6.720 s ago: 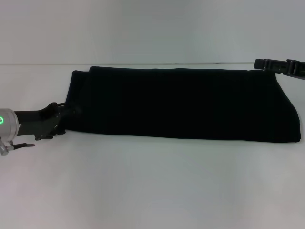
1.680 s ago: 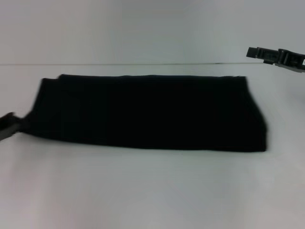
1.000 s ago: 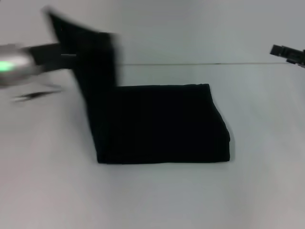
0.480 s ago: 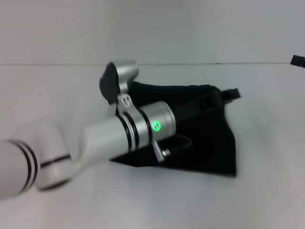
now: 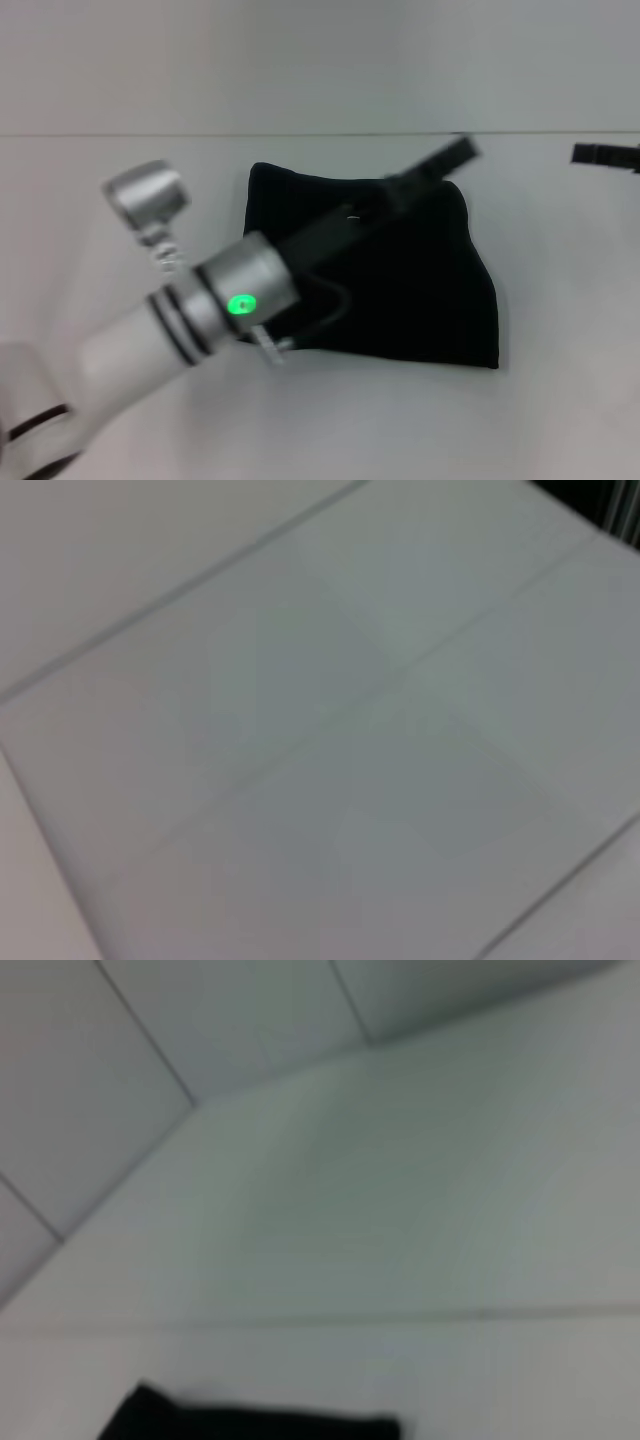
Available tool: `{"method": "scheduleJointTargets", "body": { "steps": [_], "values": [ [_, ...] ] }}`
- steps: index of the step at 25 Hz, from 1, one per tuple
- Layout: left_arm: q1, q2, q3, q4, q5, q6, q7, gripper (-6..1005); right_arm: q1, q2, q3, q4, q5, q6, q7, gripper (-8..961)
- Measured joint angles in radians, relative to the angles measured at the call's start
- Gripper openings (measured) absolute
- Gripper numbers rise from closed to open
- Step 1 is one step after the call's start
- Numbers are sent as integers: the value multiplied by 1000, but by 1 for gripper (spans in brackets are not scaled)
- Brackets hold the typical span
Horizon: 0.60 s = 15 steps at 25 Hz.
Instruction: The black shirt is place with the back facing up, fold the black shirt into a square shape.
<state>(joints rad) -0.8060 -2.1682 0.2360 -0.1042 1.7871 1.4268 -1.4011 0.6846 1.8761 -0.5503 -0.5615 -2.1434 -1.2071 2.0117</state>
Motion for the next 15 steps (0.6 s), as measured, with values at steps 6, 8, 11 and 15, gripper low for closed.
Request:
{"method": "scheduleJointTargets", "body": {
  "steps": [6, 8, 11, 15],
  "values": [
    [113, 4, 60, 263, 3, 86, -112, 657, 67, -1, -55, 27, -106, -1, 153, 861],
    [137, 9, 83, 337, 3, 86, -146, 696, 74, 8, -55, 34, -107, 4, 167, 860],
    [165, 27, 130, 427, 8, 74, -188, 734, 78, 14, -53, 43, -105, 10, 181, 860],
    [186, 55, 147, 503, 72, 45, -256, 724, 74, 15, -43, 46, -98, 9, 194, 859]
  ]
}}
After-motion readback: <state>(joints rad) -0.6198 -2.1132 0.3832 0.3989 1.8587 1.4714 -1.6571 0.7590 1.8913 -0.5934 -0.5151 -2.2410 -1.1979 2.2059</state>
